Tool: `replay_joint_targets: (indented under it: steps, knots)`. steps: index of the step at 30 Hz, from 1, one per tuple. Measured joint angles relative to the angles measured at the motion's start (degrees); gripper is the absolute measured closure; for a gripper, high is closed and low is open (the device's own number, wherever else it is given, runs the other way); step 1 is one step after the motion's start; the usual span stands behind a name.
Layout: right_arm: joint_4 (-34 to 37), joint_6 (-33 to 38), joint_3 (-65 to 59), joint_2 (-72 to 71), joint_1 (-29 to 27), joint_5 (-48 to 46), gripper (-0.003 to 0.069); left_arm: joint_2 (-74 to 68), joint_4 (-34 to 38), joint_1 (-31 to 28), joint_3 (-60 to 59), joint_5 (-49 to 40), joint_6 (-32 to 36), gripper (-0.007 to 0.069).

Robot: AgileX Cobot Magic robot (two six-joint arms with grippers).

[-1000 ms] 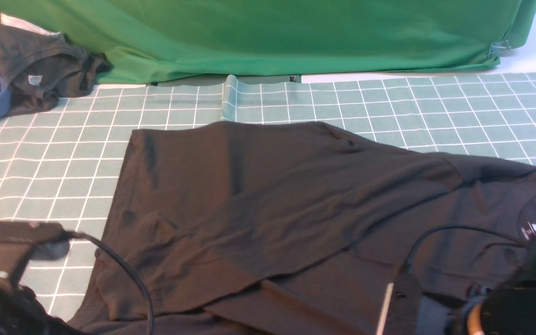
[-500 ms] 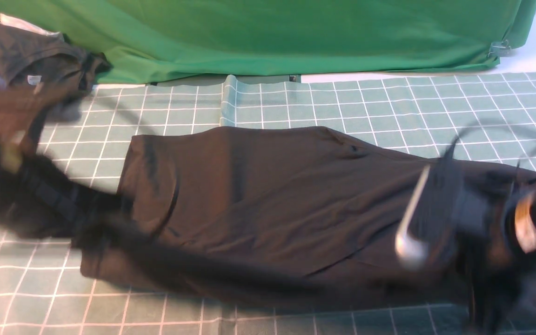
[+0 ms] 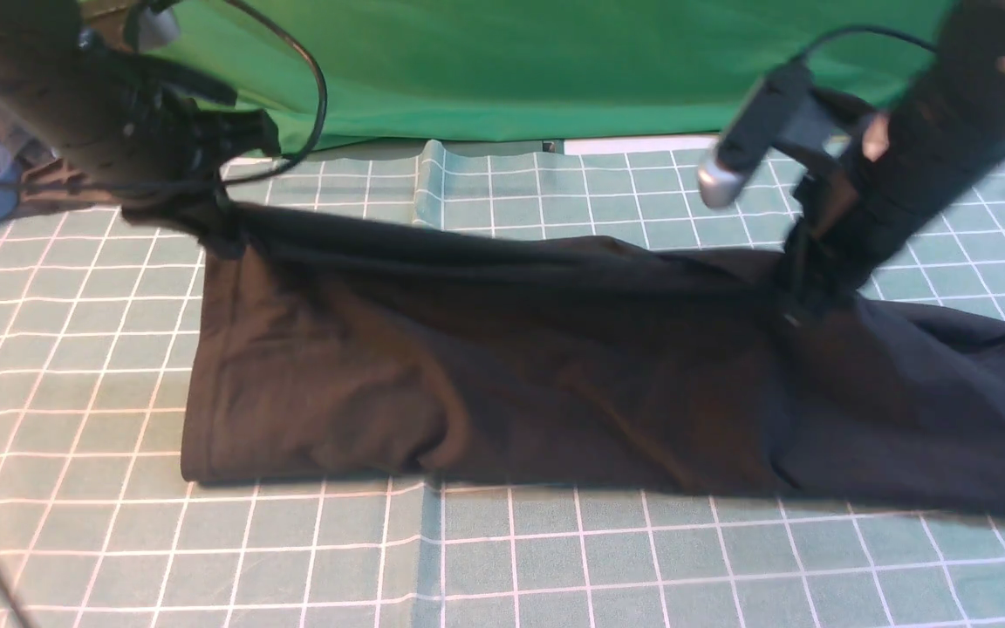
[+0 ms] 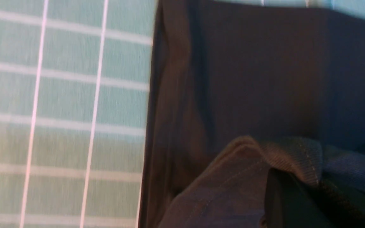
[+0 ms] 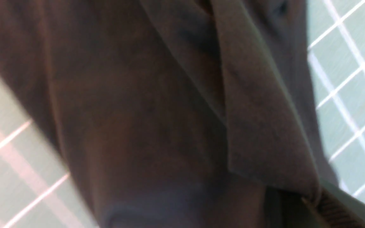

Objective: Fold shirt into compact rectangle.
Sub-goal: 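Fold the black garment in half by bringing its near edge over to the far edge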

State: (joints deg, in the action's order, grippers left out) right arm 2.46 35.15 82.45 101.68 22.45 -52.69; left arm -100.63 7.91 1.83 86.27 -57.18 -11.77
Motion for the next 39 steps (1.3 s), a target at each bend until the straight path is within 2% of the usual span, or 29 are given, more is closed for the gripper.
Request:
replay_joint_targets:
  steps: [11, 19, 21, 22, 24, 25, 26, 27, 28, 30, 33, 35, 37, 39]
  knots:
    - [-0.2, 0.0, 18.8, 19.3, -0.7, 0.0, 0.0629, -15.7, -1.9, -1.2, 11.4, 0.8, -1.3, 0.0613]
    - [-0.4, -0.8, 22.6, 25.5, -0.7, 2.4, 0.0611, -18.6, -2.3, -1.2, 11.8, 5.4, -3.2, 0.0608]
    - [-0.4, -2.1, 22.6, 26.1, -0.7, 4.3, 0.0538, -18.7, -2.3, -1.2, 11.8, 5.7, -3.2, 0.0585]
    - [-0.4, -2.1, 22.6, 26.1, -0.7, 4.5, 0.0538, -18.7, -2.3, -1.2, 11.8, 5.7, -3.2, 0.0585]
    - [-0.4, -2.6, 22.8, 26.1, -0.7, 5.3, 0.0422, -18.7, -3.1, -1.2, 11.8, 5.6, -3.3, 0.0530]
    - [-0.4, -2.6, 22.8, 26.1, -0.7, 5.3, 0.0422, -18.7, -3.1, -1.2, 11.8, 5.6, -3.3, 0.0524]
    - [-0.4, -3.1, 23.1, 26.1, -0.7, 5.3, 0.0356, -18.7, -4.6, -1.2, 11.8, 5.5, -3.3, 0.0473]
    - [-0.4, -3.2, 23.2, 26.1, -0.7, 5.3, 0.0349, -18.7, -4.6, -1.2, 11.8, 5.5, -3.3, 0.0467]
    - [-0.4, -3.7, 23.7, 25.9, -0.7, 4.7, 0.0315, -18.7, -6.3, -1.2, 12.2, 4.6, -3.8, 0.0423]
    - [-0.6, -5.1, 25.0, 25.1, -0.7, 2.6, 0.0295, -18.7, -9.8, -1.2, 13.8, 1.8, -7.3, 0.0365]
    - [-1.3, -7.8, 27.2, 23.4, -0.7, -0.6, 0.0301, -18.7, -13.5, -1.2, 17.2, -3.0, -10.6, 0.0324]
    - [-1.6, -10.9, 29.2, 21.5, -0.7, -3.3, 0.0330, -18.7, -13.6, -1.3, 21.1, -8.1, -9.3, 0.0335]
    - [-1.7, -13.4, 30.6, 20.0, -0.7, -5.7, 0.0379, -18.4, -11.0, -1.3, 23.5, -10.9, -6.2, 0.0384]
    - [-1.7, -15.1, 31.7, 18.1, -0.7, -8.0, 0.0465, -17.6, -5.9, -1.2, 24.0, -11.7, -2.4, 0.0456]
